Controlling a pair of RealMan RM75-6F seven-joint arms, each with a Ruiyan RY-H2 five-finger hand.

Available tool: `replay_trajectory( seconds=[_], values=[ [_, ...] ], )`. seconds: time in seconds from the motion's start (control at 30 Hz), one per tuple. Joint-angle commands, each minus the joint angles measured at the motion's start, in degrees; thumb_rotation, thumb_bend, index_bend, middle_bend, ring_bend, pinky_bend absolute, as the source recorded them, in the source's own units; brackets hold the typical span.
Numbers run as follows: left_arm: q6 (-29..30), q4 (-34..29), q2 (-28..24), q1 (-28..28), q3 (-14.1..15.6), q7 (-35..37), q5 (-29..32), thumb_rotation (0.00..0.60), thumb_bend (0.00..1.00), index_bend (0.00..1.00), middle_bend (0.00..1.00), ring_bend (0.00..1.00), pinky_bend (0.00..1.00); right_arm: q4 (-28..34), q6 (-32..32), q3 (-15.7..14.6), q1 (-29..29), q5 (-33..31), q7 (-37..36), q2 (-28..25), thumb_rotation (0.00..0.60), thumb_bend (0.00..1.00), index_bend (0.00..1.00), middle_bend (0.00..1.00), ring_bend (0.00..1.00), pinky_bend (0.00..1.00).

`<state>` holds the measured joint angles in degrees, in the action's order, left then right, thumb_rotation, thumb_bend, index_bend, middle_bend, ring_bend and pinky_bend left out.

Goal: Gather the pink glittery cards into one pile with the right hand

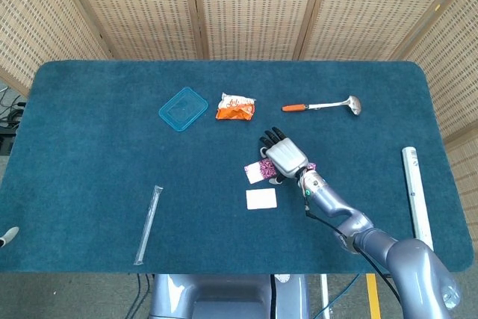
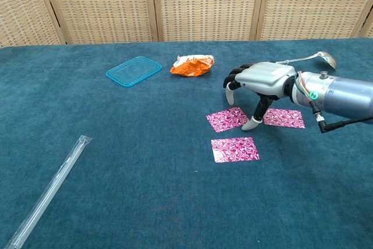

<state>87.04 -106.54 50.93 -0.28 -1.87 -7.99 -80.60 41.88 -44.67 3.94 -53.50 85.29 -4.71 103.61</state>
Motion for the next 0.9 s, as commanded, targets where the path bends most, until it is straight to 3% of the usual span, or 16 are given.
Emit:
replay_trajectory(
  seconds=[0.03,0.9],
  values=[
    [-0.1,0.1,0.1,0.0,0.0,0.1,0.0,0.6,0.05,0.0,0.0,0.0,0.0,0.2,0.3,0.1,-0.1,-0.2,0.2,0.0,0.6,0.13,0.36,0.16,0.0,0.0],
    [-0.1,1.4,0.5,0.3,0.0,1.3,0.2,0.6,0.05,0.0,0.0,0.0,0.0,4.5,4.7,1.9,-2.5,-2.5,5.1,-2.5,0.6,0.21,0.36,0.16,0.0,0.0]
  ],
)
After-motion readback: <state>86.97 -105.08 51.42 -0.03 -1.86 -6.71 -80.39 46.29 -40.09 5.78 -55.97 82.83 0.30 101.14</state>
